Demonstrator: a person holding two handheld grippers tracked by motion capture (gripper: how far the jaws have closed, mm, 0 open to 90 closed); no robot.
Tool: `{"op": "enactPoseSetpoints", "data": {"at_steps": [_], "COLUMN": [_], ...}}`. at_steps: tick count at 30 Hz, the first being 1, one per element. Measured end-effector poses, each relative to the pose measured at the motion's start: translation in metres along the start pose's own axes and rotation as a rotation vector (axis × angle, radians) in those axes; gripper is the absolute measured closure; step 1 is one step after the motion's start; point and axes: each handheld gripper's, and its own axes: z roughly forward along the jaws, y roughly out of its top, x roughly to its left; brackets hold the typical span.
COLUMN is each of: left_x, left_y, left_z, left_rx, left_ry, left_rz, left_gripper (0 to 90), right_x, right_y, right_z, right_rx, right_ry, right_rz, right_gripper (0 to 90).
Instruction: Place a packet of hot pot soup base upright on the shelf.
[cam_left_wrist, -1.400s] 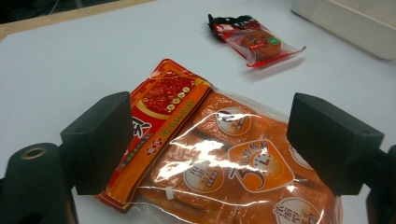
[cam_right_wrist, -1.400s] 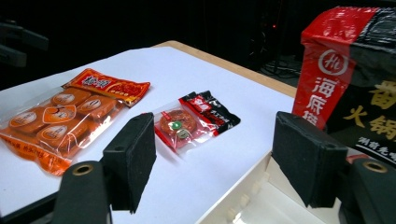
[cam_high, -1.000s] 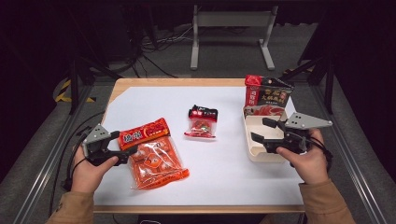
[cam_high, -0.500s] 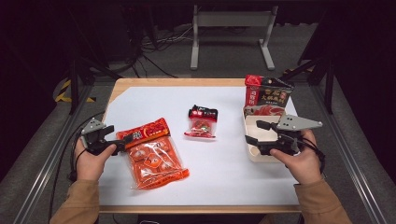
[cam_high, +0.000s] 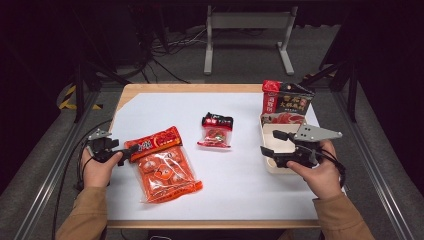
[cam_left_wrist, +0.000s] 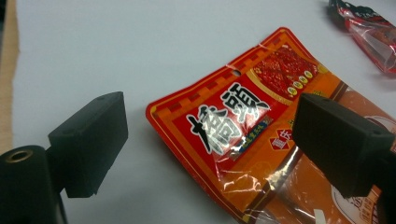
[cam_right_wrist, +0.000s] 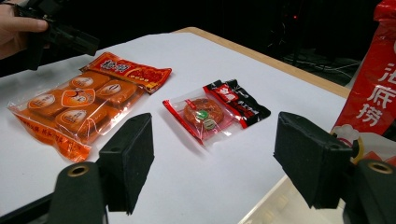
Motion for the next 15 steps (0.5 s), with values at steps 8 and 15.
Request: {"op": "enactPoseSetpoints", "data": {"at_steps": [8, 15], "left_x": [0.0041, 0.0030], "left_y": [-0.0033, -0.0056], "left_z": [0.0047, 0.0104], "left_rx": [0.044, 0.057], "left_ry": [0.022, -0.005], "left_rz": [-0.004, -0.027], "left_gripper": [11.4, 13.9], "right_x": [0.0006, 0.0006], "right_y": [-0.0011, -0.0019], "right_z": [0.0019, 0.0029], "right_rx": [0.005, 0.009], "right_ry": [0.002, 0.004], "right_rz": [-0.002, -0.004], "right_gripper": [28.8, 28.6]}}
